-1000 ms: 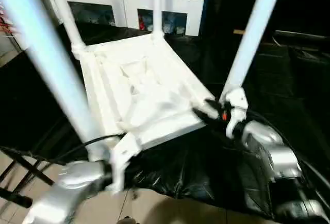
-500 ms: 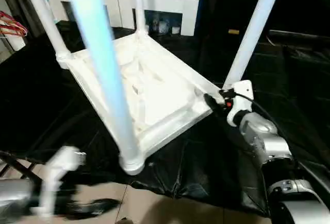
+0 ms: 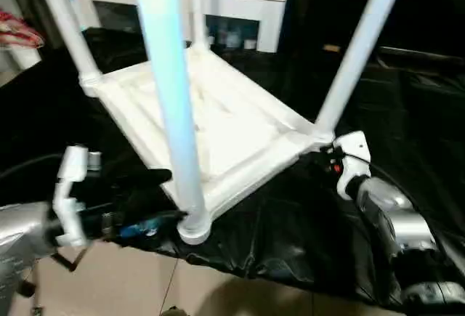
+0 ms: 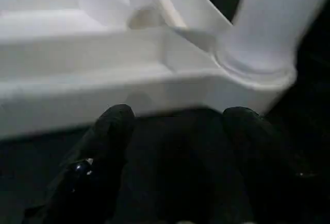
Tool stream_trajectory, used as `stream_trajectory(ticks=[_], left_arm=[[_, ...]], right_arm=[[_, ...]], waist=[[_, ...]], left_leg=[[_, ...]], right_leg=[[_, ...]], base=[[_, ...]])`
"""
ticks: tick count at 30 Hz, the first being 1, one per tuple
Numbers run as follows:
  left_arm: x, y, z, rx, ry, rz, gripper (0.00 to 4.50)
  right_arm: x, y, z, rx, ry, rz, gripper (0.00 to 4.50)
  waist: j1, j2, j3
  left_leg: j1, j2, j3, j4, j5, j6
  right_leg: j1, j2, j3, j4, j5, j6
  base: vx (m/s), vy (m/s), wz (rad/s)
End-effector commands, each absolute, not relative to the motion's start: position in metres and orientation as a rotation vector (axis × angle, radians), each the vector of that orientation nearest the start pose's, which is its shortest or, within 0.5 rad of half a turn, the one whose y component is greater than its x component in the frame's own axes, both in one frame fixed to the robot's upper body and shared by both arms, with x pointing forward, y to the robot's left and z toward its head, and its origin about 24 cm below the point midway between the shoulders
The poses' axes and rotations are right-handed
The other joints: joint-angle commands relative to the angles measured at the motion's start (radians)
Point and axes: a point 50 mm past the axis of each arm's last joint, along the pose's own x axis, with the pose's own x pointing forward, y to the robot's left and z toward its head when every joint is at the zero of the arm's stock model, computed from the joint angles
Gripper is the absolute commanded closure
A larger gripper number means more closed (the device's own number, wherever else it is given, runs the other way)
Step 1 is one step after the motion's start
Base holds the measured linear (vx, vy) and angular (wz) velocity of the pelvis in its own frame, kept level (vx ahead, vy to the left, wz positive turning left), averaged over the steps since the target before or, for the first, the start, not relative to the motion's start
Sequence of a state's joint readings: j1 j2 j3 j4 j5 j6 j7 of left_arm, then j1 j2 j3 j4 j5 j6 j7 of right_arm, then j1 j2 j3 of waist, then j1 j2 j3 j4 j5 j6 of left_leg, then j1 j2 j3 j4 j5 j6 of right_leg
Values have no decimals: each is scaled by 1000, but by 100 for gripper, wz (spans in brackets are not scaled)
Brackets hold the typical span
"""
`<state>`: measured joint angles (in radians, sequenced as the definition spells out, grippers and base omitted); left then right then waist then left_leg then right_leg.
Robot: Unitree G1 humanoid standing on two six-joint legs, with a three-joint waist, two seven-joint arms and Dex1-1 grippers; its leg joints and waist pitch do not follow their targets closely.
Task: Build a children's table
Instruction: Rotate table base
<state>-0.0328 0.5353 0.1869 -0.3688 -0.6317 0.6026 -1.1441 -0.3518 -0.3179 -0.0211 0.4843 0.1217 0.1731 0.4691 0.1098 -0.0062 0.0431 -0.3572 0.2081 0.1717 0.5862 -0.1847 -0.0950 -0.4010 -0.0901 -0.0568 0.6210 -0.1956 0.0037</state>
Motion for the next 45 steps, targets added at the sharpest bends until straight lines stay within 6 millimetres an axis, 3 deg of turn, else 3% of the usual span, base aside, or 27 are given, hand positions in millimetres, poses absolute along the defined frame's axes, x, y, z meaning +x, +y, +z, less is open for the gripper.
stream_trajectory(ticks=[1,4,8,9,10,11,15,16,19,20,22,23,24,27,29,30,31,32,33,34,36,40,42,44,45], left_arm=[[219,181,125,-120,122,-1255,11],[232,157,117,-106,140,-1273,11],[240,140,114,-98,136,-1277,11],[243,126,114,-110,118,-1305,11],[243,125,114,-111,117,-1309,11],[244,110,114,-119,110,-1358,11],[243,84,113,-129,95,-1434,11],[243,71,113,-139,91,-1466,11],[245,56,112,-134,79,-1484,11],[250,37,111,-122,57,-1488,11],[253,28,111,-118,48,-1486,11],[259,16,110,-107,39,-1465,11],[265,9,108,-88,35,-1436,11],[275,-1,105,-34,25,-1372,11],[287,-8,102,34,-1,-1284,11],[288,-8,102,37,-1,-1279,11],[293,-7,101,51,-3,-1246,11],[296,-3,99,65,-2,-1228,11],[300,4,96,87,7,-1208,11],[301,9,94,103,13,-1201,11],[301,18,91,115,27,-1208,11],[298,41,81,143,70,-1262,11],[295,59,69,181,143,-1339,11],[294,66,64,214,171,-1360,36],[294,73,60,251,201,-1381,45]], right_arm=[[312,-198,29,-115,312,374,133],[312,-192,24,-105,334,340,133],[316,-182,21,-88,334,343,133],[321,-173,20,-56,330,350,133],[321,-172,20,-54,330,351,133],[326,-162,19,-45,331,372,133],[333,-149,20,-33,326,392,133],[335,-146,21,-38,326,393,133],[337,-144,21,-39,325,391,133],[339,-142,21,-37,324,388,133],[340,-142,21,-36,323,386,133],[341,-143,20,-38,322,375,133],[341,-145,20,-38,321,364,133],[340,-149,19,-36,321,346,133],[337,-162,16,-48,327,319,133],[337,-163,16,-49,328,317,133],[335,-171,15,-59,331,299,133],[334,-178,15,-69,330,287,133],[332,-188,17,-81,325,280,133],[331,-193,19,-86,320,284,133],[329,-199,22,-97,313,309,133],[319,-207,30,-138,300,448,133],[310,-211,38,-173,291,555,133],[307,-214,42,-181,289,590,133],[304,-217,46,-183,289,628,105]], waist=[[-1,-1,-50],[-2,0,-51],[-5,2,-54],[-4,10,-56],[-7,6,-55],[-7,12,-56],[-9,11,-58],[-13,12,-62],[-15,11,-63],[-17,16,-62],[-17,13,-60],[-16,16,-61],[-18,16,-58],[-17,6,-62],[-15,-1,-63],[-13,2,-65],[-12,1,-65],[-12,-4,-65],[-10,-20,-66],[-6,-15,-65],[-3,-21,-65],[-2,-16,-58],[2,-4,-58],[1,-6,-57],[4,4,-56]], left_leg=[[-2,4,4,-76,-232,-5],[6,5,5,-74,-238,-6],[2,4,4,-73,-214,-8],[2,4,3,-72,-210,-12],[1,4,3,-72,-213,-15],[4,4,4,-71,-219,-16],[-2,3,2,-68,-199,-17],[-3,2,2,-65,-171,-11],[-4,2,3,-62,-146,0],[-3,1,5,-61,-158,5],[-1,2,6,-61,-179,6],[-4,3,4,-61,-178,6],[-1,1,7,-60,-190,9],[-9,2,2,-60,-163,21],[-11,0,4,-55,-134,40],[-6,1,5,-54,-134,42],[-10,1,4,-53,-119,50],[-9,1,5,-53,-118,54],[-9,3,7,-52,-111,65],[-6,5,7,-52,-107,72],[-9,6,7,-51,-98,81],[-9,8,6,-54,-137,90],[-5,9,6,-54,-150,86],[-3,11,6,-58,-164,81],[-4,9,3,-58,-168,75]], right_leg=[[49,-32,37,-73,-219,-164],[42,-31,40,-78,-247,-149],[46,-29,38,-71,-184,-162],[47,-32,38,-68,-171,-171],[48,-30,37,-68,-162,-181],[45,-30,37,-67,-152,-190],[53,-31,37,-62,-109,-201],[56,-30,36,-58,-62,-205],[58,-29,35,-55,-11,-222],[58,-30,35,-59,-26,-228],[58,-31,36,-64,-55,-229],[62,-33,36,-61,-55,-228],[57,-31,36,-70,-80,-223],[68,-34,35,-67,-65,-211],[66,-33,36,-70,-51,-209],[64,-33,36,-67,-48,-211],[67,-35,36,-64,-32,-216],[66,-35,36,-66,-31,-217],[66,-34,35,-65,-29,-220],[64,-37,35,-63,-39,-226],[63,-38,34,-61,-44,-222],[58,-40,34,-69,-119,-207],[55,-39,35,-69,-132,-203],[53,-36,36,-71,-134,-201],[53,-37,35,-70,-137,-203]], base=[[0,0,0],[0,0,0],[0,0,0],[0,0,0],[0,0,0],[0,0,0],[0,0,0],[0,0,0],[0,0,0],[0,0,0],[0,0,0],[0,0,0],[0,0,0],[0,0,0],[0,0,0],[0,0,0],[0,0,0],[0,0,0],[0,0,0],[0,0,0],[0,0,0],[0,0,0],[0,0,0],[0,0,0],[0,0,0]])
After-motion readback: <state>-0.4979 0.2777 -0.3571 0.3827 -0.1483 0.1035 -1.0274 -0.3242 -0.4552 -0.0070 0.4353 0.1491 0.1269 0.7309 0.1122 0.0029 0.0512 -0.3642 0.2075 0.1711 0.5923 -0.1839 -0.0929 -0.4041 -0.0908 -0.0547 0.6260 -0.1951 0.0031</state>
